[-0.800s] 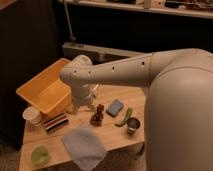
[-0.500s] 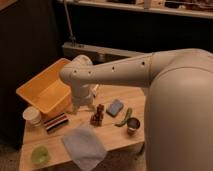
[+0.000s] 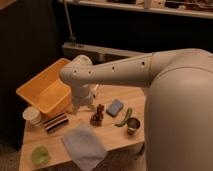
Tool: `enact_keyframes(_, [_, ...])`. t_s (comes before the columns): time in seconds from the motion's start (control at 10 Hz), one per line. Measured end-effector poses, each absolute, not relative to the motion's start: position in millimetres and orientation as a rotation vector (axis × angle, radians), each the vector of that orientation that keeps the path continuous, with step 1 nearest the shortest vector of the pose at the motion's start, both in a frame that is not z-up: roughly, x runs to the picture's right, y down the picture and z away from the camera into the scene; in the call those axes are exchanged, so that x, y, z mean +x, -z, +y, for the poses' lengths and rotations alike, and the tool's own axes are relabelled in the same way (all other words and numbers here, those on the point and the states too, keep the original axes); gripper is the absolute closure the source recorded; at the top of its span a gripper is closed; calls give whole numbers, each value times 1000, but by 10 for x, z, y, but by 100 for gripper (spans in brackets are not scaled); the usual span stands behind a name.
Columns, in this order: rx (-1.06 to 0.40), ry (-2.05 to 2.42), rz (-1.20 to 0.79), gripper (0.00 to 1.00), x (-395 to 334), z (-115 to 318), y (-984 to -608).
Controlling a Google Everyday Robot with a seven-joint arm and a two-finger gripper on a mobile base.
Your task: Place fork in metal cup
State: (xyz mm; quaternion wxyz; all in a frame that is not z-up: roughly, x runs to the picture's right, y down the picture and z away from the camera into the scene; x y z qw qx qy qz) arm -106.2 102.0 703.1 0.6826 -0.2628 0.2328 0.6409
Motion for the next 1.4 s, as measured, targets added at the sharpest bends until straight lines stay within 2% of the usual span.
enact_keyframes(1.1, [-587, -1436, 522, 35, -1057, 1022, -7031])
enact_keyframes(1.4, [-579, -1325, 406, 35, -960, 881, -7166])
